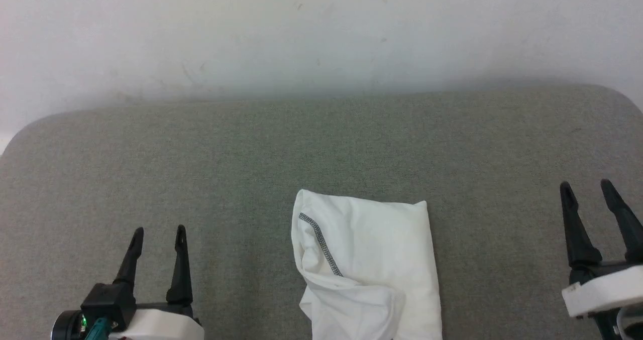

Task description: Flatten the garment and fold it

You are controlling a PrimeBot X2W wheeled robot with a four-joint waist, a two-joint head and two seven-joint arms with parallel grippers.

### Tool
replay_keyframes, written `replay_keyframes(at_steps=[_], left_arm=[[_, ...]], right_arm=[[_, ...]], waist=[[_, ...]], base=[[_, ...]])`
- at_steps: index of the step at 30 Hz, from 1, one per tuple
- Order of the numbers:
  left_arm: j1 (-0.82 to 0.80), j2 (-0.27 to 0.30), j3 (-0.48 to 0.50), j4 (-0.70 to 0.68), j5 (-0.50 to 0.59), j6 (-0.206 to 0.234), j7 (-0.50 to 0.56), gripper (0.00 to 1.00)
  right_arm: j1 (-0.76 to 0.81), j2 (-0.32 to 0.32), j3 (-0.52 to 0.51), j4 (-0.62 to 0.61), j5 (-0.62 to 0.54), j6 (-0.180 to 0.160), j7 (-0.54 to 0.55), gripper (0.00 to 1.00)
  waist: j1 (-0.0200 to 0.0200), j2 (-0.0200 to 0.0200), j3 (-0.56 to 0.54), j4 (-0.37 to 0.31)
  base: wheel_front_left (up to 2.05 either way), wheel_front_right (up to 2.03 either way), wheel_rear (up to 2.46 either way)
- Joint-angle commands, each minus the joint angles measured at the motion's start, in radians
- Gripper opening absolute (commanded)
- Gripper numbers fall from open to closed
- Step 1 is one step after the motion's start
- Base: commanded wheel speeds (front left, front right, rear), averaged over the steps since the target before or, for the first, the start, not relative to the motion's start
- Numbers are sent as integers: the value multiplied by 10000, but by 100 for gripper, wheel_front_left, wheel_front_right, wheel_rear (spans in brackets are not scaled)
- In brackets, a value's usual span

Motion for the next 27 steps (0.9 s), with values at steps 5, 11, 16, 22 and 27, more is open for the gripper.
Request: replay_keyframes(at_steps=[5, 11, 16, 22, 27], left_arm=[[-21, 74, 43, 80, -43, -56, -47, 100], [27, -5, 205, 170, -381, -38, -47, 100], [53, -60, 248, 251, -527, -82, -47, 100], [-167, -122, 126, 230, -539, -102, -47, 100], [-439, -160, -49, 218, -484, -97, -47, 100]], right_arm=[[984, 459, -562, -768, -545, -7, 509, 100], [1376, 736, -604, -107, 921, -7, 2103, 100], [1136, -12, 347, 1511, 3387, -7, 4519, 100], [205, 118, 1558, 2495, 6611, -7, 6278, 100], [-754, 363, 2196, 3420, 8357, -7, 6902, 100]], waist=[[1, 0, -43, -66], [1, 0, -44, -166], [1, 0, 132, -14], [1, 0, 386, 351], [1, 0, 577, 689]], base=[[0, 0, 0], [0, 0, 0], [0, 0, 0], [0, 0, 0], [0, 0, 0]])
